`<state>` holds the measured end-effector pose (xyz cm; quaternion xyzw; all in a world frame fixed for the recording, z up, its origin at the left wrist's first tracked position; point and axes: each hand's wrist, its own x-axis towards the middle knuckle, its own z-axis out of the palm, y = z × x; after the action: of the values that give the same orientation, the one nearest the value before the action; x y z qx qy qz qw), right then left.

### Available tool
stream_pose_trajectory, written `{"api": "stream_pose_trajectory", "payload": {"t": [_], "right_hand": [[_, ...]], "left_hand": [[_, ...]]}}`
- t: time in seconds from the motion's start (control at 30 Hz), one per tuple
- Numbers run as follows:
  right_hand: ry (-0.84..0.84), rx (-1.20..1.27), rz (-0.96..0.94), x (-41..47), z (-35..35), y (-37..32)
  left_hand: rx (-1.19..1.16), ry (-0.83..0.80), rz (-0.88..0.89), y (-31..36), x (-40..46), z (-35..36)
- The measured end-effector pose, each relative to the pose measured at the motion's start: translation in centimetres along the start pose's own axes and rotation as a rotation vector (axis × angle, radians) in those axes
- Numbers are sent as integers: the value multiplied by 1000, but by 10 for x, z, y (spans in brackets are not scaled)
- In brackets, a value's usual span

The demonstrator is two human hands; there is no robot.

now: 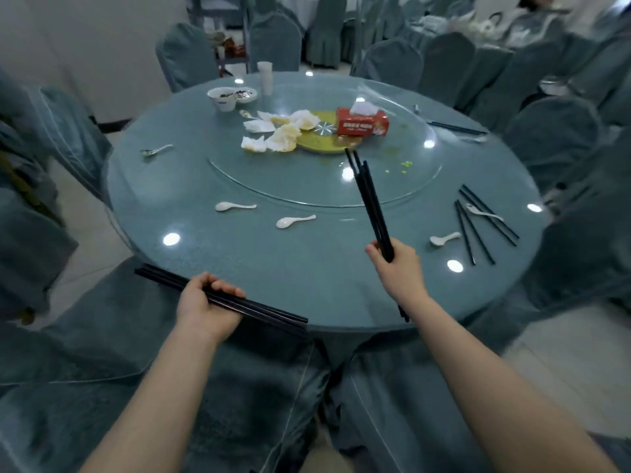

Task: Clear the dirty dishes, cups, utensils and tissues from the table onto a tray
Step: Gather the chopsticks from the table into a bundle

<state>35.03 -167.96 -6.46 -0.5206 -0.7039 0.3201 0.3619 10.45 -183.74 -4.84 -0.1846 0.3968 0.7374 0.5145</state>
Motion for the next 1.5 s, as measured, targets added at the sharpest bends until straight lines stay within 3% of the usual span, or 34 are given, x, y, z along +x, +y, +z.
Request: {"api": "stream_pose_trajectory", "payload": {"t": [0.3, 0.67, 0.9, 1.23, 1.5], "right_hand": [[104, -493, 161, -159, -122, -30], [209, -711, 454, -319, -288, -40], [411, -683, 599, -402, -407, -5], [374, -775, 608, -445, -596, 78], [308, -668, 606, -374, -673, 171]], "left_hand": [[153, -194, -282, -67, -85, -14], [378, -451, -594, -209, -209, 22], [476, -544, -774, -344, -298, 42], [448, -559, -830, -550, -399, 90], [402, -479, -749, -640, -366, 149]]}}
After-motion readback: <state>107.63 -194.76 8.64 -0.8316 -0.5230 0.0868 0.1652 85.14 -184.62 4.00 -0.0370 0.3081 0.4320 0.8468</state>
